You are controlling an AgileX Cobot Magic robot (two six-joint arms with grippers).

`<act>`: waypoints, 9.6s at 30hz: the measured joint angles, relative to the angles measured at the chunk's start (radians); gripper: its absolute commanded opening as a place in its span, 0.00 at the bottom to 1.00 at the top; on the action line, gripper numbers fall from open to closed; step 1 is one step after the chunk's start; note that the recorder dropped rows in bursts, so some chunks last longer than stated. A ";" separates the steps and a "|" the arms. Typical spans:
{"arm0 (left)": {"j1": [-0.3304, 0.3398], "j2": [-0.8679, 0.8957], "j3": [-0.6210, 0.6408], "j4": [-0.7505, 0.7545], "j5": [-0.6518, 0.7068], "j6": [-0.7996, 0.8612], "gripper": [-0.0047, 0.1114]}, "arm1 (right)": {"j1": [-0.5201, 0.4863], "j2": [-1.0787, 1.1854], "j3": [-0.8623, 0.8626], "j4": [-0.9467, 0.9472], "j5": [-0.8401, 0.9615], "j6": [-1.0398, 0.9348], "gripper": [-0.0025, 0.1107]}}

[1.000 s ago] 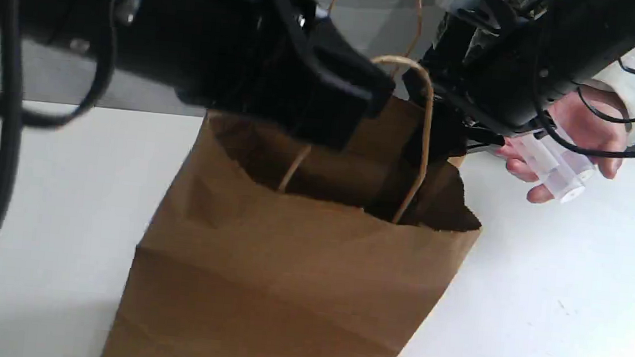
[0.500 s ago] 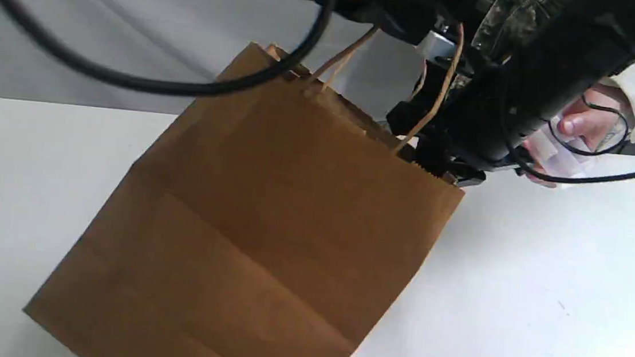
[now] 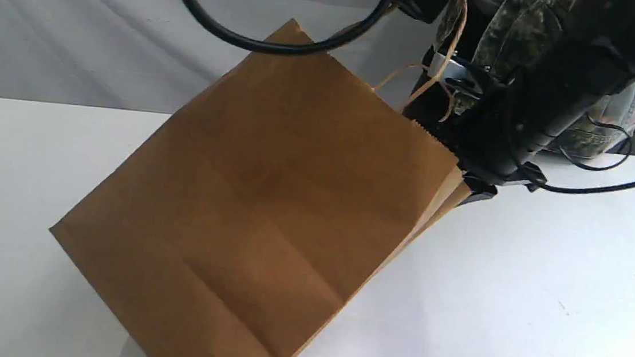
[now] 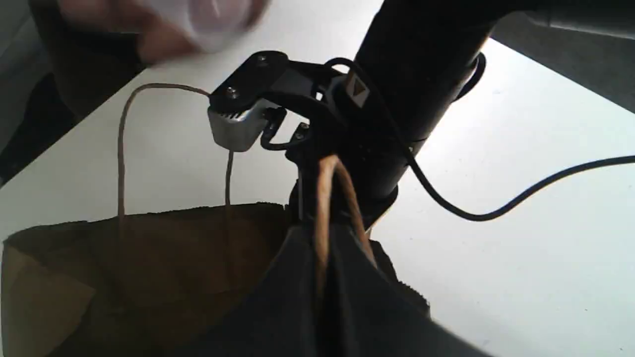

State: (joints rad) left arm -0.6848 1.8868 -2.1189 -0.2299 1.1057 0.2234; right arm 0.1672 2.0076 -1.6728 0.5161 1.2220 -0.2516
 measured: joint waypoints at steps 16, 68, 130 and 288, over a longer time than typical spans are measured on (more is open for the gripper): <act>0.000 0.000 0.000 0.000 0.000 -0.003 0.04 | -0.002 0.000 0.000 0.029 0.000 -0.017 0.02; -0.095 -0.175 0.295 0.042 -0.128 -0.003 0.04 | 0.042 -0.083 -0.244 -0.134 -0.072 -0.037 0.02; -0.095 -0.370 0.299 -0.006 -0.153 0.000 0.56 | 0.042 -0.244 -0.244 -0.171 -0.122 -0.044 0.58; -0.198 -1.747 2.062 -1.513 -1.060 1.545 0.04 | 0.181 -1.494 1.323 -0.435 -1.093 0.265 0.05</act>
State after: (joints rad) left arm -0.8831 0.1395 -0.0566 -1.7433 0.0460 1.7686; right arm 0.3482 0.5138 -0.3494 0.0807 0.1289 0.0139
